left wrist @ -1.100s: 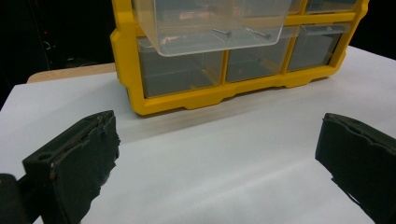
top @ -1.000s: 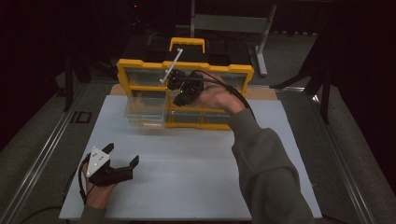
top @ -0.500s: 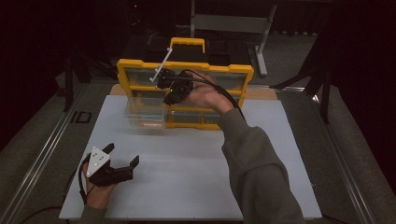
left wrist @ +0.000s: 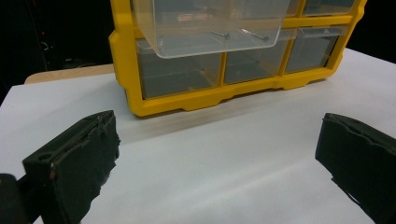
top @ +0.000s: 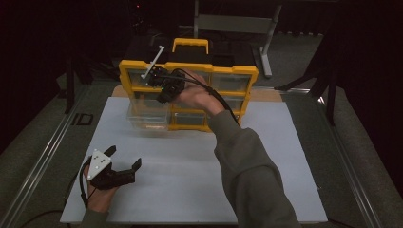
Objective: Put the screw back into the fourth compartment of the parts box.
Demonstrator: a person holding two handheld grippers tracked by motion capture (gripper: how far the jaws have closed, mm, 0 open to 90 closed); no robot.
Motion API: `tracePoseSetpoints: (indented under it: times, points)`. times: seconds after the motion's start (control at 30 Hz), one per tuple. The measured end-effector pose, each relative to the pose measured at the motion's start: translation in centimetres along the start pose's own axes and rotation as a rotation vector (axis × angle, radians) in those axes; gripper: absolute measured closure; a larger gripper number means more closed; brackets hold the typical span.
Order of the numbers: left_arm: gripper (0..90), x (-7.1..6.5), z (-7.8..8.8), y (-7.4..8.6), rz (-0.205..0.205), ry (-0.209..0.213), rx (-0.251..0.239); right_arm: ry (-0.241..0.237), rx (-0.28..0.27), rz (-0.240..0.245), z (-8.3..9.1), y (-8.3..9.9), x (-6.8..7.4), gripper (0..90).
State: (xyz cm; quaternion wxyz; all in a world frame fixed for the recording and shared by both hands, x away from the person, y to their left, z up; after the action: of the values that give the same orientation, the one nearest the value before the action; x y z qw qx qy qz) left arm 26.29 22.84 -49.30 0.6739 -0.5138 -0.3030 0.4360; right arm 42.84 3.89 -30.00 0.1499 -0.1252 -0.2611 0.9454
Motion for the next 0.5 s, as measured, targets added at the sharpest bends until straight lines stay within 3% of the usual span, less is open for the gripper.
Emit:
tracePoseSetpoints:
  times: [0.13,0.17,0.2,0.27,0.37,0.5]
  points:
    - [0.2,-0.02,-0.01,0.0,0.0,0.001,0.0,-0.008,0.001,-0.007,-0.39,-0.14,0.17,87.2]
    - [0.2,-0.01,-0.09,0.05,-0.003,0.0,0.002,-0.012,-0.001,-0.012,-0.5,-0.16,0.2,80.6]
    - [0.3,-0.02,-0.12,0.08,-0.004,0.0,0.004,-0.035,0.0,-0.04,-0.85,-0.11,0.21,57.5]
    - [0.2,-0.07,-0.12,0.07,-0.004,0.001,0.003,-0.023,-0.001,-0.034,-1.0,0.01,0.38,42.9]
    - [0.3,-0.06,-0.13,0.09,-0.005,0.001,0.005,-0.013,0.008,-0.052,-0.9,0.25,0.36,29.8]
    - [0.3,-0.09,-0.15,0.09,-0.006,0.001,0.006,0.018,0.01,-0.045,-0.5,0.75,0.48,22.7]
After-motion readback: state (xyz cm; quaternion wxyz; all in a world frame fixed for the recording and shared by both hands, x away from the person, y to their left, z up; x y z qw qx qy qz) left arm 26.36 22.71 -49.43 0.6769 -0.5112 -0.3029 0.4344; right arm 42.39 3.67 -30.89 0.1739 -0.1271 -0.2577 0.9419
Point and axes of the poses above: each handheld gripper's, and its own axes: z roughly backward along the jaws, y roughly out of its underside, x roughly to its left, the point moved 2 cm from there along -z, roughly forward along the jaws, and after that the axes turned 2 degrees about -x, right-handed, at the moved point
